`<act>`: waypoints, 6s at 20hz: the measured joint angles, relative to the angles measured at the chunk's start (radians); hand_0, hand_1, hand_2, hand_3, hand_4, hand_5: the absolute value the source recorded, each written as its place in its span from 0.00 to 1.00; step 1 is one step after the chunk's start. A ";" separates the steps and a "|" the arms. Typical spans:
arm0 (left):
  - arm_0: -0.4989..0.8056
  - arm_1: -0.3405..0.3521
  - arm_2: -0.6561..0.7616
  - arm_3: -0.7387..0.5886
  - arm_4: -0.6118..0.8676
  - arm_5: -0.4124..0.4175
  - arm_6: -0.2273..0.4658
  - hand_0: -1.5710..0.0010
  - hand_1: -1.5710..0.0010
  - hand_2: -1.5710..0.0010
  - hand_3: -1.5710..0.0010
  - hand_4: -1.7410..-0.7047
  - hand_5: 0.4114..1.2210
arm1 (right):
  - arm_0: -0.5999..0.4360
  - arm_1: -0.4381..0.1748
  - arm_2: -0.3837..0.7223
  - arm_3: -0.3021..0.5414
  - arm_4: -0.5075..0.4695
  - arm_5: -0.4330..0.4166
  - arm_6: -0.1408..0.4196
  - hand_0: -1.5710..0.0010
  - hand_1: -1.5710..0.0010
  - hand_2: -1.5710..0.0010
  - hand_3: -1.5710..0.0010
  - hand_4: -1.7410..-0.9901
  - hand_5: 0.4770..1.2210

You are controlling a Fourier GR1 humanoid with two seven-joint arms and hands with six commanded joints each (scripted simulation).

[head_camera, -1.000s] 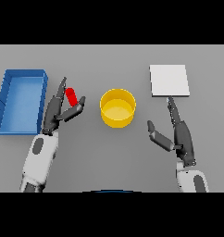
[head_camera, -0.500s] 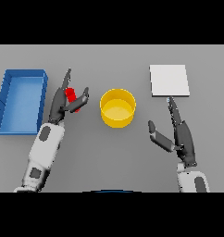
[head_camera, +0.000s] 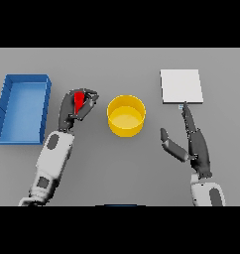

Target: Pick up the red beaker and tilt it to pour out 1 green nut into yellow bowl. Pick up the yellow bowl and place it on the metallic measuring scale.

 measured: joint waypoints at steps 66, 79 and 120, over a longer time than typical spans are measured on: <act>-0.915 0.251 -1.281 0.199 -1.050 -0.482 0.232 0.00 0.00 0.00 0.00 0.01 1.00 | 0.000 0.008 0.038 0.017 0.089 -0.035 -0.057 1.00 1.00 1.00 1.00 0.95 0.28; -1.031 0.468 -0.778 0.521 -0.550 -0.395 0.394 0.00 0.00 0.00 0.07 0.00 1.00 | -0.026 0.020 0.037 0.035 0.069 -0.030 -0.054 1.00 1.00 1.00 1.00 0.98 0.26; 0.063 0.790 -0.501 -0.360 0.257 0.194 0.921 0.51 0.59 0.58 0.61 0.79 0.33 | 0.001 0.003 0.041 0.041 0.082 -0.035 -0.088 1.00 1.00 1.00 1.00 0.98 0.21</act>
